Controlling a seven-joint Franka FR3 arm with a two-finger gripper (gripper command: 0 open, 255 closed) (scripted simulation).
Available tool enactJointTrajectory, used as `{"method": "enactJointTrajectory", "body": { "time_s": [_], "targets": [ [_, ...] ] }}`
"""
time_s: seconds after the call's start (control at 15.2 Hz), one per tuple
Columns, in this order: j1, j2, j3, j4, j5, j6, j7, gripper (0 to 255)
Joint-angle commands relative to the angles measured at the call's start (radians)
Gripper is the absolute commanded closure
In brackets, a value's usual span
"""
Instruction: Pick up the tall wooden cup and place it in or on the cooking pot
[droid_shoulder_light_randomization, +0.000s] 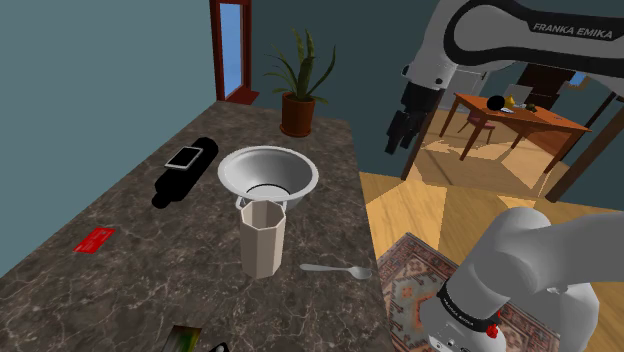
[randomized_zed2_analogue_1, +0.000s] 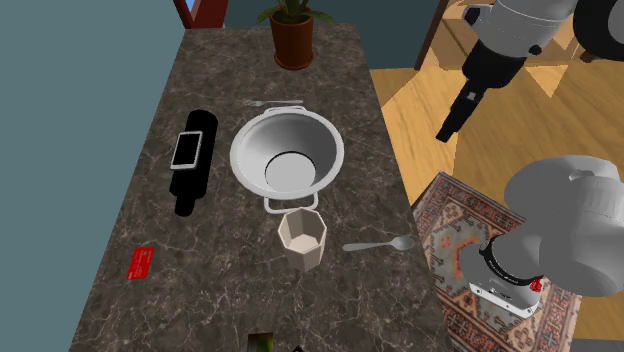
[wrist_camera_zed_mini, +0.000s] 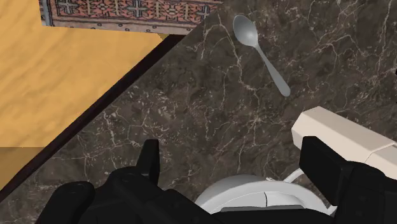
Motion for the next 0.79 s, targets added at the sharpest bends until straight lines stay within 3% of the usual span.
{"method": "enactJointTrajectory", "body": {
  "time_s": [0.0, 0.73],
  "targets": [
    [0.0, 0.0, 0.0, 0.0, 0.0, 0.0, 0.0, 0],
    [0.081, 0.244, 0.221, 0.023, 0.075, 0.231, 0.187, 0]
  ]
}}
